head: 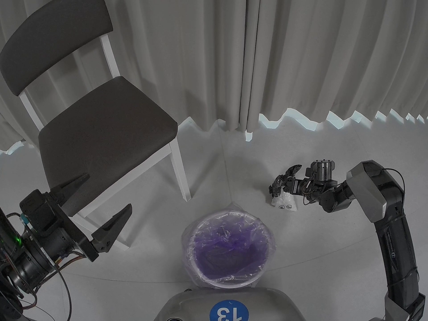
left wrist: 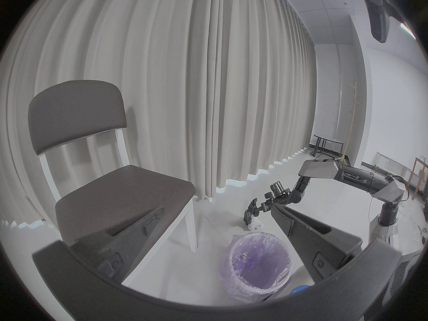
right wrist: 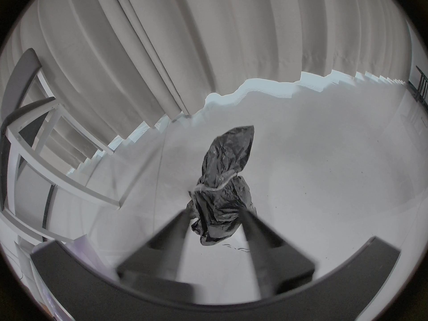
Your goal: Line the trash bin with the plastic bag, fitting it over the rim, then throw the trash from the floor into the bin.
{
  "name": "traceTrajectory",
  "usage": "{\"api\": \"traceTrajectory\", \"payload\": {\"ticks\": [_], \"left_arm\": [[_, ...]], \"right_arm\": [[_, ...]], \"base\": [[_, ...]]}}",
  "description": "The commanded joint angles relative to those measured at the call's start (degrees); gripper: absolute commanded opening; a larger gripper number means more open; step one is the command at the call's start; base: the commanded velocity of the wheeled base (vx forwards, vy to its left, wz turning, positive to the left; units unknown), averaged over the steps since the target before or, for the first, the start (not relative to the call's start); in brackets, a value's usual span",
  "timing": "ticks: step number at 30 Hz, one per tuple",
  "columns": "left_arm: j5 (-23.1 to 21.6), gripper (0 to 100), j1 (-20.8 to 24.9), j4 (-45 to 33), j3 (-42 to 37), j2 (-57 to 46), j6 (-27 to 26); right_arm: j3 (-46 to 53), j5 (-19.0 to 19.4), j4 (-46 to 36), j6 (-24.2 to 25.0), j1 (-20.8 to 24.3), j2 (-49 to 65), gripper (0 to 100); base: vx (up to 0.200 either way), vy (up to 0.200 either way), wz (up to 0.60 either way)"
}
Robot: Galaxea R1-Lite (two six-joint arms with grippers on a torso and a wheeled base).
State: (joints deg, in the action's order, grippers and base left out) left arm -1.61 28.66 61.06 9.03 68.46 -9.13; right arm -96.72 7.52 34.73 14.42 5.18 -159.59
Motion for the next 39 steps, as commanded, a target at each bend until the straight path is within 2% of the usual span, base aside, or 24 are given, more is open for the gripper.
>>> {"api": "traceTrajectory", "payload": {"ticks": [1,13,25,35,39], "left_arm": [[-0.15,100,0.08,0.02,-0.33,-0.08,-0.01],[-0.50,100,0.08,0.02,-0.51,-0.17,-0.10],[-0.41,100,0.08,0.11,-0.33,-0.44,-0.19],[-0.32,100,0.17,0.11,-0.24,-0.52,-0.19],[-0.50,100,2.01,1.34,-0.07,-1.23,-0.27]], "right_arm": [[0.04,0.04,0.07,-0.01,0.09,-0.46,0],[1.36,0.04,0.34,-0.01,-0.17,0.77,0],[9.36,0.65,0.69,-0.27,-0.35,11.32,0],[19.02,0.83,0.69,-1.94,-0.17,26.34,0],[22.98,0.92,0.78,-1.77,1.24,33.29,0]], "base": [[0.000,0.000,0.00],[0.000,0.000,0.00],[0.000,0.000,0.00],[0.000,0.000,0.00],[0.000,0.000,0.00]]}}
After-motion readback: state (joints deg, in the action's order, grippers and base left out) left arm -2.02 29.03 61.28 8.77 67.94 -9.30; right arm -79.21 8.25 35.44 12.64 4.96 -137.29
